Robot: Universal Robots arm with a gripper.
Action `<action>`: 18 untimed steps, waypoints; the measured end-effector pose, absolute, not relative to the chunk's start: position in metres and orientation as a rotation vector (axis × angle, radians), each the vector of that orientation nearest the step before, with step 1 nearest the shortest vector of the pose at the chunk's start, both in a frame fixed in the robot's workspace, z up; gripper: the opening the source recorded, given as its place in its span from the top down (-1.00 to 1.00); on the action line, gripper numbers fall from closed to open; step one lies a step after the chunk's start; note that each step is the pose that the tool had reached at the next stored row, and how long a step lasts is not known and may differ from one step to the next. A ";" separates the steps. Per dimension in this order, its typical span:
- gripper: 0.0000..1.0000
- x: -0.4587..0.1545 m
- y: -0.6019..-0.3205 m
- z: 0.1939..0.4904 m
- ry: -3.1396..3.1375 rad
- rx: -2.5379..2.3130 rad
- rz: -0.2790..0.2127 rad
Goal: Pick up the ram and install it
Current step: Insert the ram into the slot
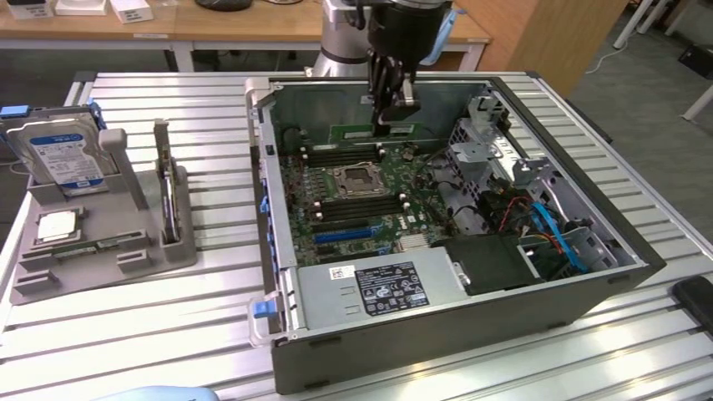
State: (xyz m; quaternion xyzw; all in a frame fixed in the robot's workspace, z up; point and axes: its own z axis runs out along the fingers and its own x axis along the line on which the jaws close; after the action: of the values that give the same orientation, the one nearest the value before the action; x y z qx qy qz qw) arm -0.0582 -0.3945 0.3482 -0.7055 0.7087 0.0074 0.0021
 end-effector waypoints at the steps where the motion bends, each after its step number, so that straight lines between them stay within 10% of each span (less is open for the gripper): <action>1: 0.73 -0.058 -0.394 0.347 2.223 -2.213 0.023; 18: 0.73 -0.058 -0.394 0.325 2.230 -2.220 -0.019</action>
State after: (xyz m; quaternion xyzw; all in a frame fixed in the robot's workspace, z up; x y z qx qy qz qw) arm -0.0582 -0.3940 0.3247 -0.7055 0.7086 -0.0060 -0.0026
